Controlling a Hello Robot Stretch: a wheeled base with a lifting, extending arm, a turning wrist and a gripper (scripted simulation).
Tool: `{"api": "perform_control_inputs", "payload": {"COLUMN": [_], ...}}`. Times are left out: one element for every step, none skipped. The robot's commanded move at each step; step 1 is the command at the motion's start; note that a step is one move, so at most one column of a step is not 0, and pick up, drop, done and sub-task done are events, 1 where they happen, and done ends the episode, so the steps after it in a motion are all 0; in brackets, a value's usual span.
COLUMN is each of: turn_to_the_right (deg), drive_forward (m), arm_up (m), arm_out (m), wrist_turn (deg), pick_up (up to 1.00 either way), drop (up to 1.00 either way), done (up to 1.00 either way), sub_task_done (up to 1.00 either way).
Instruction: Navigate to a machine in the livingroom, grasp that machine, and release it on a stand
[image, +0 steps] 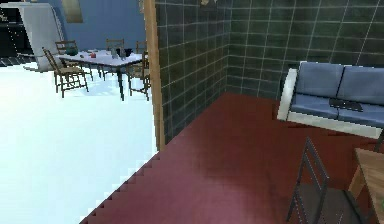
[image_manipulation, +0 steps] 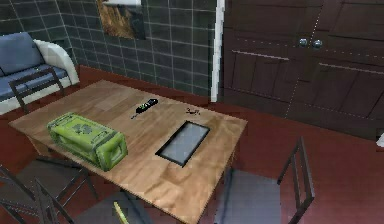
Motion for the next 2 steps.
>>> {"api": "perform_control_inputs", "payload": {"turn_to_the_right": [0.0, 0.0], "drive_forward": [0.00, 0.00], "arm_up": [0.22, 0.00], "arm_out": [0.00, 0.38], "wrist_turn": [0.0, 0.0], "pick_up": [0.00, 0.00], "drop": [0.00, 0.00], "done": [0.00, 0.00], "sub_task_done": [0.00, 0.00]}}
